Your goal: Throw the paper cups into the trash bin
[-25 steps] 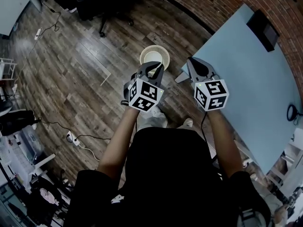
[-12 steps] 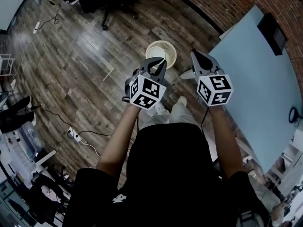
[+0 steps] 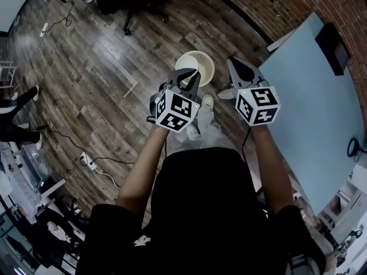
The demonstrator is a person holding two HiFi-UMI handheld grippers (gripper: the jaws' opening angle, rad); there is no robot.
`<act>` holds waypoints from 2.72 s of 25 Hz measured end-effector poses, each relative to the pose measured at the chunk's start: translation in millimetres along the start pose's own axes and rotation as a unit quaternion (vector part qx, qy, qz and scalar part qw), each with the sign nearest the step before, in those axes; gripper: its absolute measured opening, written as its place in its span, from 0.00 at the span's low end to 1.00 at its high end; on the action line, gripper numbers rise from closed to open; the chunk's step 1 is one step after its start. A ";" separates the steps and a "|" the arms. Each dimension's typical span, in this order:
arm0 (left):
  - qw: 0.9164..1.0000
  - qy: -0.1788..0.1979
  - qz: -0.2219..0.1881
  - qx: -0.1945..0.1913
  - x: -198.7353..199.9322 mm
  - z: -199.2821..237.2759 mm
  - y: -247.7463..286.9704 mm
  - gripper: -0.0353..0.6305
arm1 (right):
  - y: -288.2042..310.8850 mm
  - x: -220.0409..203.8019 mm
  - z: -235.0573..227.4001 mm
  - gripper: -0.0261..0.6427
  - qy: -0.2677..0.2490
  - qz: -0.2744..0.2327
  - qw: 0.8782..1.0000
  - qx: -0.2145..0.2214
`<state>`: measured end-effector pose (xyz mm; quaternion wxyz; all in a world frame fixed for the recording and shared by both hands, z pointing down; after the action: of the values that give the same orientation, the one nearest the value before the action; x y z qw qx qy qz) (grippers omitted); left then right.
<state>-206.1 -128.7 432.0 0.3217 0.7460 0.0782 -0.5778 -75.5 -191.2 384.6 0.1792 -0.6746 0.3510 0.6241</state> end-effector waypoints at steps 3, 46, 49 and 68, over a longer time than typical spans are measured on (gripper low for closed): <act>1.000 0.001 0.006 0.005 0.7 9.8 5.2 0.10 | 15.8 1.6 -3.9 0.05 0.005 0.000 1.000 0.009; 0.996 -0.041 0.077 0.002 -21.9 61.8 124.3 0.10 | 112.9 -30.8 -123.5 0.05 0.094 0.043 0.994 0.022; 0.996 -0.039 0.082 -0.017 -30.3 65.8 128.9 0.10 | 117.5 -35.6 -123.9 0.05 0.101 0.044 0.994 0.008; 0.978 -0.044 0.101 -0.177 -108.7 93.5 151.5 0.10 | 142.5 -83.8 -88.9 0.05 0.138 0.058 0.981 -0.125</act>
<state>-242.8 -272.5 578.5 0.5087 0.6552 0.0889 -0.5513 -109.1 -329.0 507.6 0.0067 -0.7495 0.3301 0.5738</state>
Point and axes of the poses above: the fingertips, and each gripper's own axes: y forward along the fingers, z to its left, x out of its top, the point moved 6 cm from there along -y, backward along the fingers, and after that the axes turned 12 degrees about -z, right-handed, at the moved point
